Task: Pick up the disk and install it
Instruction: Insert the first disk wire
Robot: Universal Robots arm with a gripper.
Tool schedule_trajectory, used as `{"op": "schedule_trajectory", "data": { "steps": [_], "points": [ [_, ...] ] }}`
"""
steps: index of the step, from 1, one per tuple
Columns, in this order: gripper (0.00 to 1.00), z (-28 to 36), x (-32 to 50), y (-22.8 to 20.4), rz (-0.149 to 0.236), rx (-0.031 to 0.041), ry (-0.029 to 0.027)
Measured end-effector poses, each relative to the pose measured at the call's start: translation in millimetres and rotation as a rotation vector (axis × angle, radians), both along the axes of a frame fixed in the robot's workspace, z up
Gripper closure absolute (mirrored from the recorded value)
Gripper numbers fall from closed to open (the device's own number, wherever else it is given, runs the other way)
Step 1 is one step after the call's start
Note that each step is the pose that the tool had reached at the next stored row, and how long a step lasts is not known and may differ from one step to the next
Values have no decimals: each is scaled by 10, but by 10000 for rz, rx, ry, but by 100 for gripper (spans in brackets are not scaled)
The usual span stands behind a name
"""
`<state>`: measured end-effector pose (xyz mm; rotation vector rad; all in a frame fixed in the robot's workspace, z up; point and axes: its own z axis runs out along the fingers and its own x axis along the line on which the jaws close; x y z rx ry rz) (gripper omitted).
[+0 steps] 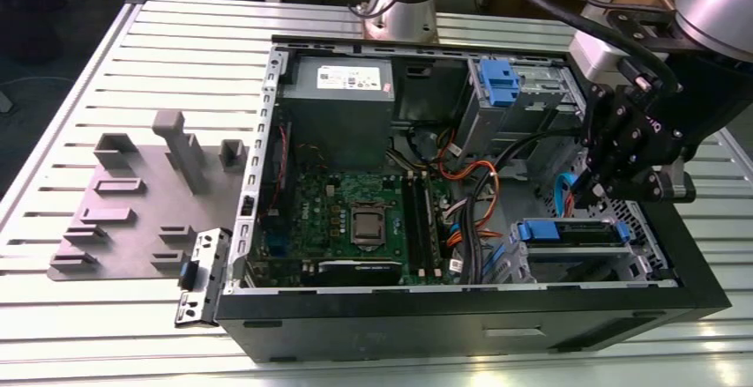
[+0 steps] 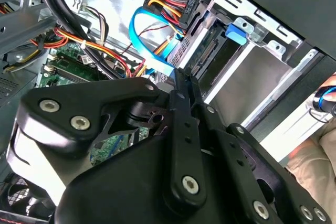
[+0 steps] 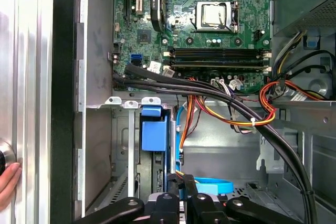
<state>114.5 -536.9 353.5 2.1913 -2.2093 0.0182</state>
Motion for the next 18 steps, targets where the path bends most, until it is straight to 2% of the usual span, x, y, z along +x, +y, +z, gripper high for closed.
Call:
{"op": "schedule_trajectory", "data": {
  "steps": [10,12,14,15,18],
  "points": [
    [84,-2,0,-16,0,28,0],
    [84,-2,0,-22,0,92,0],
    [84,-3,0,-30,0,232,0],
    [84,-3,0,-34,0,275,0],
    [84,-6,0,-49,0,292,0]
  ]
}}
